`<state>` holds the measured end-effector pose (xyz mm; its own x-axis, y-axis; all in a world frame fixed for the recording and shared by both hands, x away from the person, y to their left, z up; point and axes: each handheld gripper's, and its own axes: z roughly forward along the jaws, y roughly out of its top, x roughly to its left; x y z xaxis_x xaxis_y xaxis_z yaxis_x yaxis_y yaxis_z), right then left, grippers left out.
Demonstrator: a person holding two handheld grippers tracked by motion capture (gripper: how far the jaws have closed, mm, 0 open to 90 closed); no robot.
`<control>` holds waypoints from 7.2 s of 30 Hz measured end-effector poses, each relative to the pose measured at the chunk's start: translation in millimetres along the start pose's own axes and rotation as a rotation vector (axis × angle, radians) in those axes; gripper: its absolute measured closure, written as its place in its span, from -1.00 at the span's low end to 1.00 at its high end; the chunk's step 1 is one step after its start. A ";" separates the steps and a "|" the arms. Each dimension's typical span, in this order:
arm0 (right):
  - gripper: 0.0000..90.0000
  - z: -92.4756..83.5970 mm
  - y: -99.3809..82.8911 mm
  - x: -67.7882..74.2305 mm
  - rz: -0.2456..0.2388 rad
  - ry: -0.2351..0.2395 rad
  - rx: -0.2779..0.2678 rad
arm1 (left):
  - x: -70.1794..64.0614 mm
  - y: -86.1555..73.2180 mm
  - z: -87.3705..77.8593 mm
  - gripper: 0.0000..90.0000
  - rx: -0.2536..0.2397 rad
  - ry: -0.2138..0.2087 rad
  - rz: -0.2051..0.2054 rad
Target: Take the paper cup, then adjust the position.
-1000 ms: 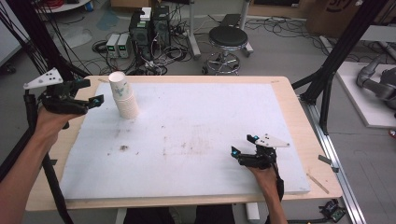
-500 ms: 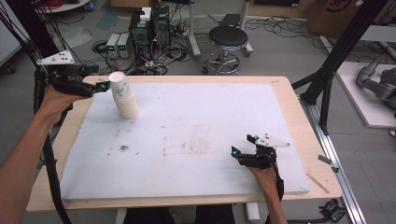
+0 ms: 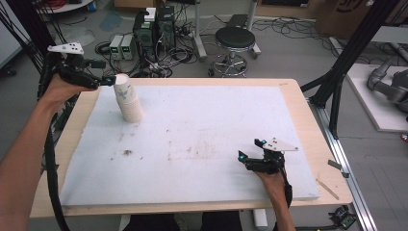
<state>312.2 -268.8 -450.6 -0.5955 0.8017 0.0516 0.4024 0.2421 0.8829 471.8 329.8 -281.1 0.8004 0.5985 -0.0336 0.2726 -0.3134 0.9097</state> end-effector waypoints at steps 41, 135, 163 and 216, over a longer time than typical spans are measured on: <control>-0.66 -0.9 -0.5 -1.5 0.011 0.010 -0.011 | 9.6 10.5 53.0 -0.71 0.340 0.010 -0.043; -0.66 -1.9 -1.0 -3.1 0.022 0.025 -0.023 | -120.7 53.7 -11.1 -0.18 -0.023 -0.109 0.128; -0.66 -2.2 -1.1 -2.8 0.027 0.019 -0.026 | -195.7 -53.1 29.3 -0.18 -0.257 -0.323 0.105; -0.66 -9.9 14.8 -3.9 -0.028 0.124 -0.047 | -189.9 -74.7 50.2 -0.18 -0.246 -0.406 0.074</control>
<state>313.6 -273.7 -433.1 -0.6885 0.7207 0.0810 0.3530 0.2354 0.9055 326.3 202.6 -363.5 0.9702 0.2291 -0.0792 0.1114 -0.1312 0.9851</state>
